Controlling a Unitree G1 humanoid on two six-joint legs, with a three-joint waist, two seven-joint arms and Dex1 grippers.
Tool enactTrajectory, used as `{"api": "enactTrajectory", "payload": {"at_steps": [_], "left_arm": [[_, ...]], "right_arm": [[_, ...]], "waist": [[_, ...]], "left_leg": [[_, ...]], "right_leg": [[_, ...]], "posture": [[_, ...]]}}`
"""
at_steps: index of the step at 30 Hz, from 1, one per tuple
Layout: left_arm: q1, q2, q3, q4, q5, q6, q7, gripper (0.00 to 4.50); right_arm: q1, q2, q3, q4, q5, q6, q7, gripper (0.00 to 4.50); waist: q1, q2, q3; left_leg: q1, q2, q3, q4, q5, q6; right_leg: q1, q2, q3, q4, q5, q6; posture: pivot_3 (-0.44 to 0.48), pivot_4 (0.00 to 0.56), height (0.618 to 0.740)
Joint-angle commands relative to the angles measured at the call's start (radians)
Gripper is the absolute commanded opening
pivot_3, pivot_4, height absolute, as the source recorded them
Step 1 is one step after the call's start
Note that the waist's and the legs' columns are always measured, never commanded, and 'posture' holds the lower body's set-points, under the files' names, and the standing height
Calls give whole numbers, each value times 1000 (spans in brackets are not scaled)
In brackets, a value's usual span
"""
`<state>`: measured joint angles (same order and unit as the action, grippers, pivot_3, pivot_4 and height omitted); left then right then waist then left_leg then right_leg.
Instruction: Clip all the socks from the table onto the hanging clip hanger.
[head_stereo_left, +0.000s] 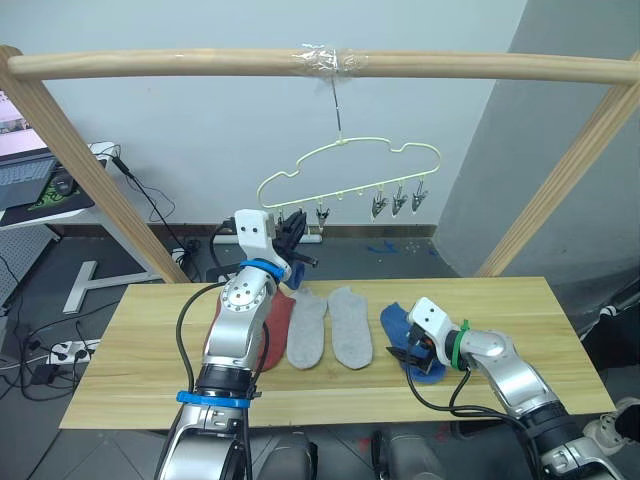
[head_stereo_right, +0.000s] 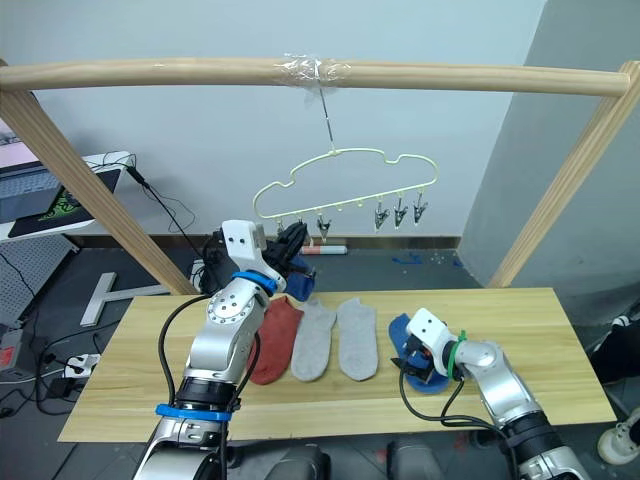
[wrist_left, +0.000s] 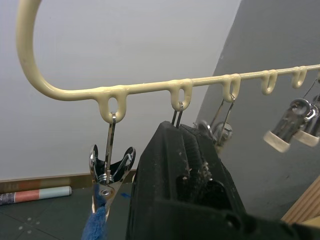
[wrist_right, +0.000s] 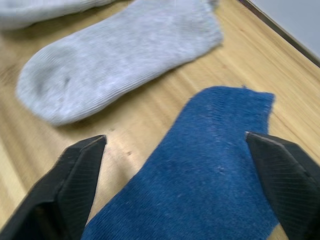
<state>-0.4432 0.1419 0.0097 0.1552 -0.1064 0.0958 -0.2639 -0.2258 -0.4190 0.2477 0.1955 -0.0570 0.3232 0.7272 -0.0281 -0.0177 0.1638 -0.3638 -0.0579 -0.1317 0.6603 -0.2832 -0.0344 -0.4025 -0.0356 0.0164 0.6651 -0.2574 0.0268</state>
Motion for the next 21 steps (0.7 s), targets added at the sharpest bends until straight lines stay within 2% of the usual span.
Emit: {"api": "enactTrajectory", "payload": {"at_steps": [1,9,21], "left_arm": [[-11,0,4,-9,3,-18,4,0],[-6,1,2,-14,1,-16,1,0],[-5,-1,1,-18,3,-16,4,0]], "right_arm": [[-28,5,-23,-3,8,29,-23,4487],[-76,31,-17,150,-15,33,-102,4487],[-101,37,23,332,-53,-49,-91,4487]], "waist": [[0,0,0],[0,0,0],[-1,0,0]], "left_leg": [[0,0,0,0,0,0],[0,0,0,0,0,0],[0,0,0,0,0,0]], "right_leg": [[0,0,0,0,0,0],[0,0,0,0,0,-1],[0,0,0,0,1,0]], "posture": [[-13,164,740],[-12,166,740],[-4,164,740]]}}
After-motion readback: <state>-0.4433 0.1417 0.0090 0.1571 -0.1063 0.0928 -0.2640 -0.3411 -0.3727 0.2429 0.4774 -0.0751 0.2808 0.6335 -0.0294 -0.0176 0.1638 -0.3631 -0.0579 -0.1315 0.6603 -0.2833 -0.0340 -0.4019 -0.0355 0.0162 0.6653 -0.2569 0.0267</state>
